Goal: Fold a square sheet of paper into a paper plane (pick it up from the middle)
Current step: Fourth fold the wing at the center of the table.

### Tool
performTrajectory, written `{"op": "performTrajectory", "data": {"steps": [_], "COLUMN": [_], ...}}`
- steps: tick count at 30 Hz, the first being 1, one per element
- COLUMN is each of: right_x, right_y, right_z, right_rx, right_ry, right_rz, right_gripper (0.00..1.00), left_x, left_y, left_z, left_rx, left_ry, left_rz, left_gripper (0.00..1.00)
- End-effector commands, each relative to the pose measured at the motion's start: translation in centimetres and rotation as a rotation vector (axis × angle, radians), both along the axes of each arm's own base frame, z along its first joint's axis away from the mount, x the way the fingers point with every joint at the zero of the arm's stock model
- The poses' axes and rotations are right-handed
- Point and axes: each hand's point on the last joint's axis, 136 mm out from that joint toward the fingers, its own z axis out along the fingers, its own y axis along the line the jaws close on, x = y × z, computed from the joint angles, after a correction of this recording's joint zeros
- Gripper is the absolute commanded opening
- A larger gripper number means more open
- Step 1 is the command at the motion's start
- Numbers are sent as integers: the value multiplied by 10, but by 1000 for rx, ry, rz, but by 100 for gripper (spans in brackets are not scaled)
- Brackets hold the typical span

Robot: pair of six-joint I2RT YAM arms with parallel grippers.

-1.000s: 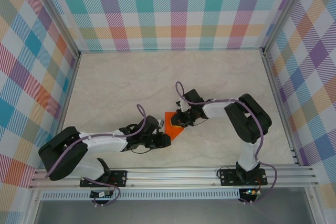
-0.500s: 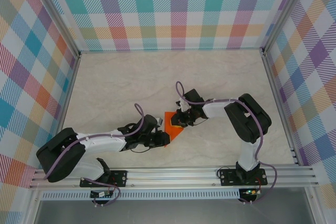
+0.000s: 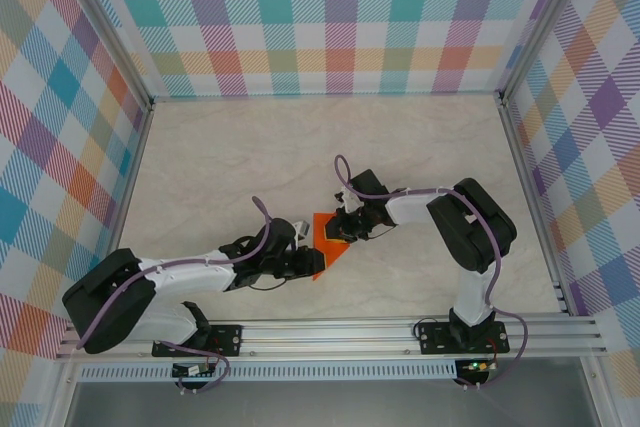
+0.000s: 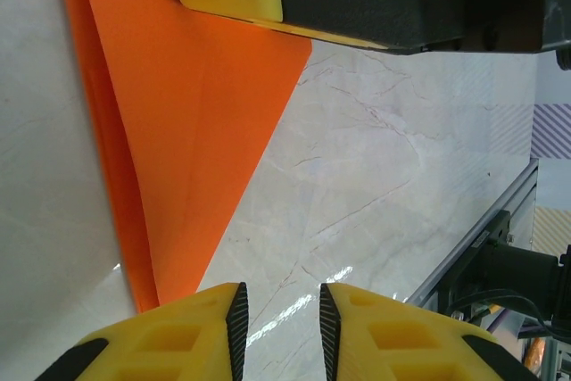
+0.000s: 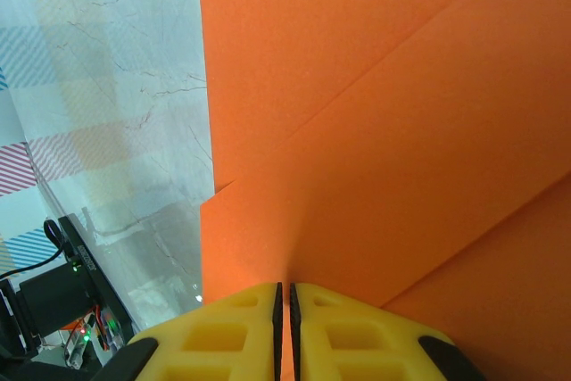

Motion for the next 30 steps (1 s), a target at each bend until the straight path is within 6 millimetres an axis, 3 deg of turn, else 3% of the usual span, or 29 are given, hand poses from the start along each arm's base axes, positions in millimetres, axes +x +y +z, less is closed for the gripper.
{"op": "performTrajectory", "data": {"steps": [1, 6, 13, 20, 23, 30], "right_x": [-9, -9, -10, -9, -9, -9], "right_y": [-27, -27, -30, -30, -30, -31], "right_z": [-53, -54, -53, -54, -53, -54], "right_rx": [-180, -182, -196, -203, -204, -207], "right_ry": [48, 51, 47, 45, 46, 46], "right_rz": [-40, -41, -36, -35, -36, -42], "right_gripper": [14, 14, 14, 14, 14, 14], "left_x": [5, 3, -16, -30, -30, -9], "left_y": [-7, -6, 30, 50, 50, 24], "left_z": [0, -24, -54, -62, -56, -4], "left_rx": [-12, 14, 124, 169, 150, 39], "left_ry": [-5, 43, 105, 129, 116, 7], "left_rz": [-9, -2, 53, 64, 64, 46], "left_gripper": [30, 30, 29, 29, 29, 30]}}
